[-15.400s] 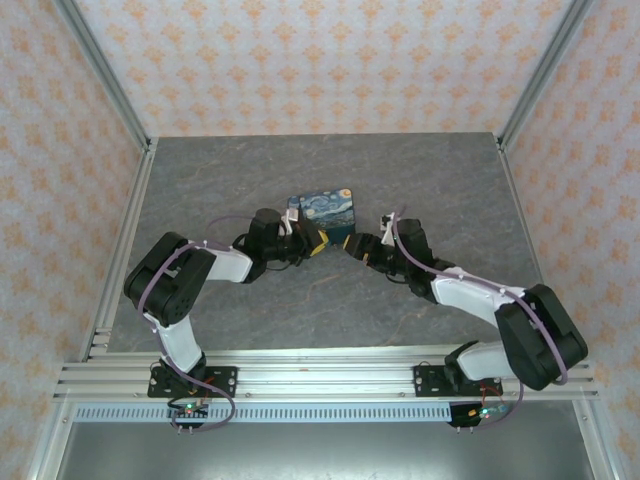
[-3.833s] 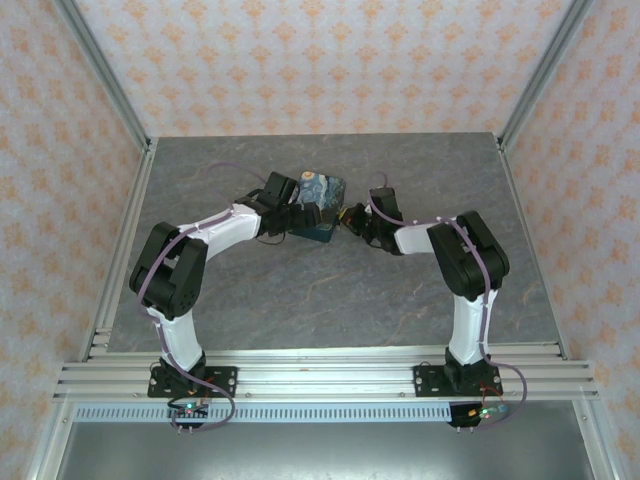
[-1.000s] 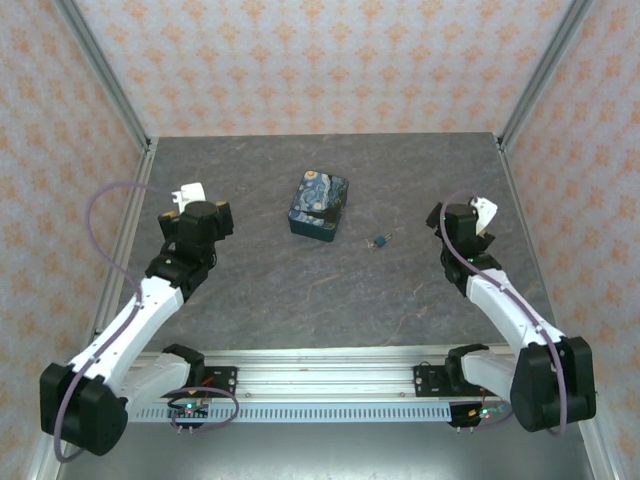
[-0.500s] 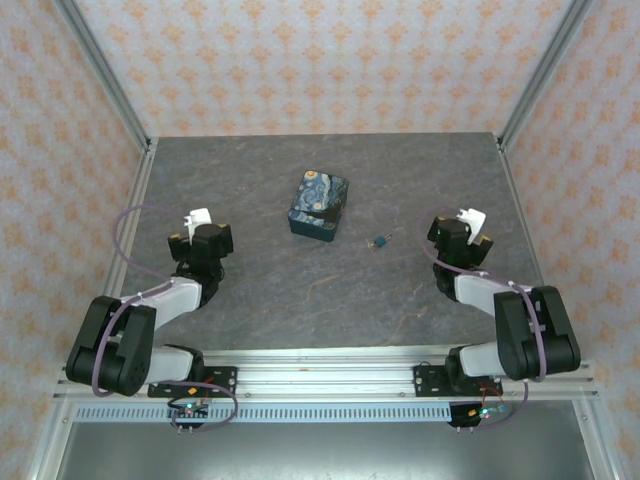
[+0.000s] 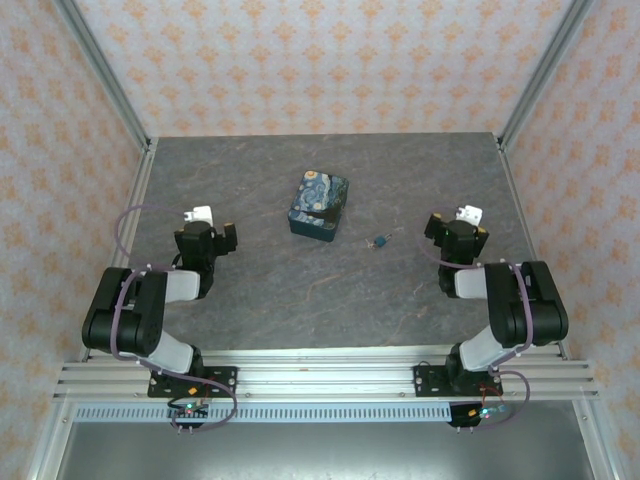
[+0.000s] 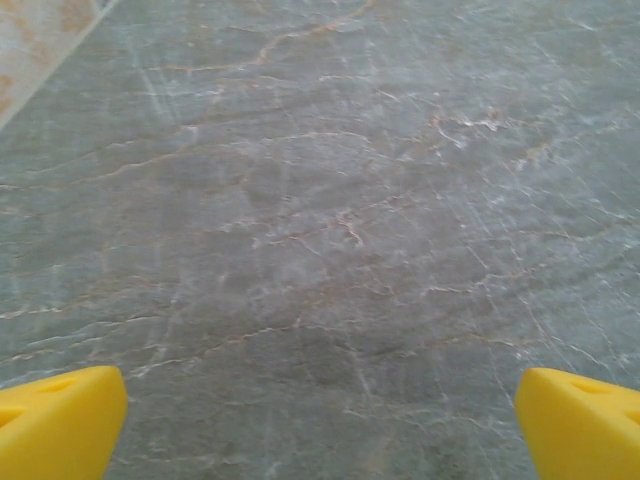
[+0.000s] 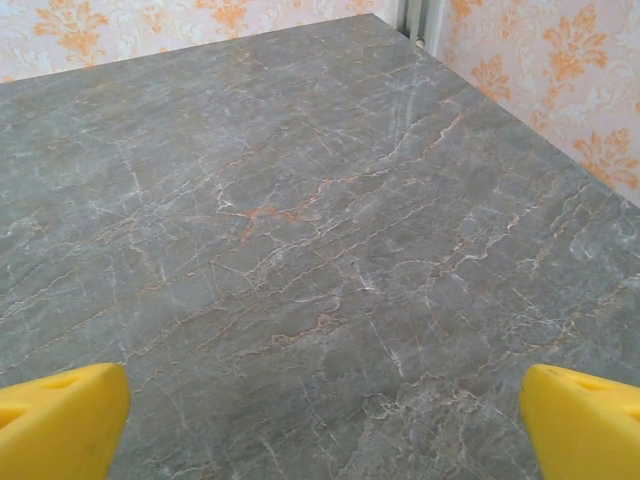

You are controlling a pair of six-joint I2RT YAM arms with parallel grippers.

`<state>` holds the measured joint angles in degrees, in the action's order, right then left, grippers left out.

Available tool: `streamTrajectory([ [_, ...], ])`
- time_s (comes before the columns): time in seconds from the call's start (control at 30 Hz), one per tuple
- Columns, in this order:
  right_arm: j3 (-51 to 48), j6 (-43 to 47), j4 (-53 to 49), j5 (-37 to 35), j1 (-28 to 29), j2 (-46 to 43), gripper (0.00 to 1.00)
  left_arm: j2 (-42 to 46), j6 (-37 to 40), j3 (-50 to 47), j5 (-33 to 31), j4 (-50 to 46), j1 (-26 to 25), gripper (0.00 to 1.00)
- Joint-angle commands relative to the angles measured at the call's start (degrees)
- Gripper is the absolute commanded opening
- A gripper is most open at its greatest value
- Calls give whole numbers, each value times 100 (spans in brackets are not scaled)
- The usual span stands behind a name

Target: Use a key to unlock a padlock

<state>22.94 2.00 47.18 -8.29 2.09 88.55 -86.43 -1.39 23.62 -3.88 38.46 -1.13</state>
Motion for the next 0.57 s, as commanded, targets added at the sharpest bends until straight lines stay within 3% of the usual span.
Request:
streamTrajectory([
  [0.0, -36, -44, 11, 98, 5, -131, 99, 67, 192, 125, 212, 315, -25, 100],
  [0.13, -69, -141, 67, -172, 29, -136, 99, 60, 198, 117, 212, 335, -33, 100],
  [0.33, 105, 81, -175, 441, 13, -61, 99, 48, 192, 126, 218, 343, -28, 100],
  [0.53, 39, 86, -96, 452, 6, -107, 99, 48, 201, 109, 195, 372, -36, 100],
])
